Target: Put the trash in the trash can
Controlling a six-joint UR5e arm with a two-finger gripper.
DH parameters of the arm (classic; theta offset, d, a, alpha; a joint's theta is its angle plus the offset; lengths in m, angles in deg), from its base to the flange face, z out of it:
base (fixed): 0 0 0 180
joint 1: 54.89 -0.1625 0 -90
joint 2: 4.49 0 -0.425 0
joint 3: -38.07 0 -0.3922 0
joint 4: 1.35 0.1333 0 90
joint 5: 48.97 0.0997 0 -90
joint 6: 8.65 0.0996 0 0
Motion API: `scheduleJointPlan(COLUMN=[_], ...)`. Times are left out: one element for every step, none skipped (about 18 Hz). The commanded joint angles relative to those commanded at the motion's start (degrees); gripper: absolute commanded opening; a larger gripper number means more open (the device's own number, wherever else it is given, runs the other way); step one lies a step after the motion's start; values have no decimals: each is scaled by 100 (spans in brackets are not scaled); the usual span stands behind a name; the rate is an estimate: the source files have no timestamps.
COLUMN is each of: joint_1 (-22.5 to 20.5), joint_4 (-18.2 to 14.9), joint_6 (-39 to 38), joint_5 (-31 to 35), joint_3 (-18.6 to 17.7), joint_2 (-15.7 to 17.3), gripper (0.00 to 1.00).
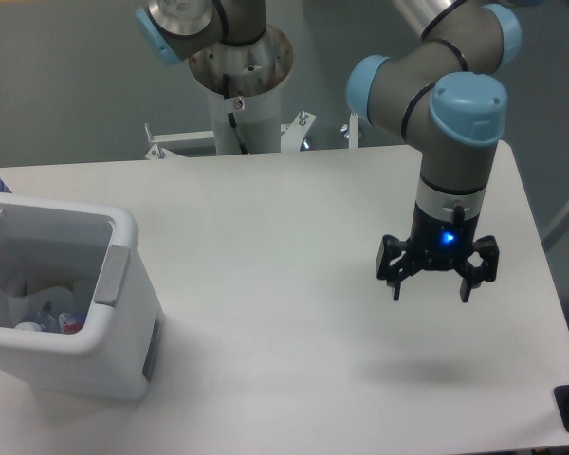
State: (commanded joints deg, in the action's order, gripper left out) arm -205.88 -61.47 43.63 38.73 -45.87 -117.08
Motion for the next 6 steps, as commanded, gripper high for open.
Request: scheduleJointPlan(joint_1=[9, 35, 44, 44, 53, 53], joint_4=[-9, -9, -9, -9, 0, 0], joint_6=[167, 316, 431, 450, 450, 450], joint_5=[80, 133, 168, 177, 177, 177], joint_3=[0, -9, -18, -26, -35, -35], joint_2=[0, 9, 17, 18, 18, 18], gripper=[100, 100, 100, 100, 100, 100])
